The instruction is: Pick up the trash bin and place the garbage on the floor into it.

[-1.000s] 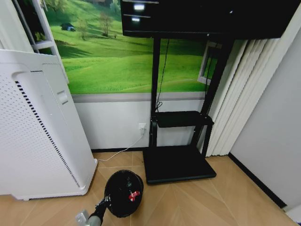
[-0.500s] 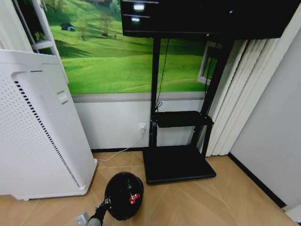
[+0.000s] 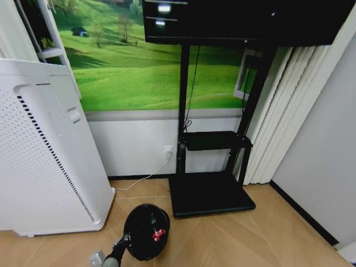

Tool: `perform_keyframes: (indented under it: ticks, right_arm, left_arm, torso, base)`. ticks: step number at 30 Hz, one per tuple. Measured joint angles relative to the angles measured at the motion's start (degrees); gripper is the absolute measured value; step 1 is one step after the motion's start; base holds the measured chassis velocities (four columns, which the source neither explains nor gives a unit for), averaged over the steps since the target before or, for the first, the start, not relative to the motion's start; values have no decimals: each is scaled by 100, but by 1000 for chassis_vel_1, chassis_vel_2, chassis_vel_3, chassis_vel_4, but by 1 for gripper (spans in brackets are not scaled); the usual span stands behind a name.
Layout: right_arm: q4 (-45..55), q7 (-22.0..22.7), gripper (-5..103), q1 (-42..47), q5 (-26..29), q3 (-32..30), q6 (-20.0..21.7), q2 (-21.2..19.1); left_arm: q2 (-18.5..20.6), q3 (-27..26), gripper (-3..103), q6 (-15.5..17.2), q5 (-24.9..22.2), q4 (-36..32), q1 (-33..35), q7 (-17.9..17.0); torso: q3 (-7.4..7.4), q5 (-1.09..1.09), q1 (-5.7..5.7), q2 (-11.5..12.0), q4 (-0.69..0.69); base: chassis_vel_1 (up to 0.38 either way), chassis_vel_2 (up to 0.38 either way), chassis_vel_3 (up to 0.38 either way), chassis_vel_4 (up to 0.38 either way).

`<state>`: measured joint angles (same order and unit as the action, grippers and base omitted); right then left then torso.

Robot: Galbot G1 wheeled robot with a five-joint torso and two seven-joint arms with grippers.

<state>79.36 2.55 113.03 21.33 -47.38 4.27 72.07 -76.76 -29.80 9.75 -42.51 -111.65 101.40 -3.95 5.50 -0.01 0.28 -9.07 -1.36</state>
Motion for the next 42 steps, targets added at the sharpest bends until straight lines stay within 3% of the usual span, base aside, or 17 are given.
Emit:
perform_keyframes:
  ticks: [3, 7, 10, 13, 17, 18, 26, 27, 28, 42]
  right_arm:
    - [5, 30, 88, 0, 77, 128, 34, -146]
    - [-152, 99, 84, -121, 253, 387, 73, -660]
    - [-174, 100, 84, -126, 286, 422, 73, -744]
    - [-262, 137, 73, -147, 356, 543, 72, -927]
    - [-300, 158, 73, -167, 358, 549, 66, -947]
    - [-327, 167, 68, -178, 364, 544, 60, -964]
    - [-341, 166, 82, -108, 480, 99, -15, -959]
    - [-295, 178, 86, -63, 501, 65, -6, -910]
    - [-405, 230, 99, -102, 501, 98, 14, -809]
    - [-975, 140, 100, -432, 476, 178, 0, -728]
  left_arm:
    - [0, 9, 2, -25, 74, 16, 11, 23]
    - [-49, 14, 2, -45, 138, 44, -1, 44]
    - [-90, 15, 2, -45, 146, 57, -15, 43]
    - [-255, 71, 2, -48, 219, 75, 6, 26]
    - [-283, 90, 2, -53, 247, 78, 25, 24]
    - [-299, 98, 2, -58, 270, 83, 37, 20]
    - [-336, 103, 2, -72, 307, 105, -16, 7]
    - [-333, 96, 2, -73, 291, 112, -31, 6]
    - [-303, 77, 2, -82, 263, 140, -31, 6]
    - [-256, 85, 2, -63, 292, 126, -6, -7]
  torso:
    - [0, 1, 0, 0, -2]
    - [0, 2, 0, 0, 2]
    - [0, 1, 0, 0, 1]
    - [0, 1, 0, 0, -1]
    - [0, 2, 0, 0, -1]
    - [0, 2, 0, 0, 0]
    - [0, 0, 0, 0, -1]
    - [0, 0, 0, 0, -1]
    - [0, 1, 0, 0, -1]
    - [0, 0, 0, 0, 0]
  base:
    - [0, 0, 0, 0]
    - [0, 0, 0, 0]
    - [0, 0, 0, 0]
    - [0, 0, 0, 0]
    - [0, 0, 0, 0]
    - [0, 0, 0, 0]
    - [0, 0, 0, 0]
    - [0, 0, 0, 0]
    - [0, 0, 0, 0]
    - [0, 0, 0, 0]
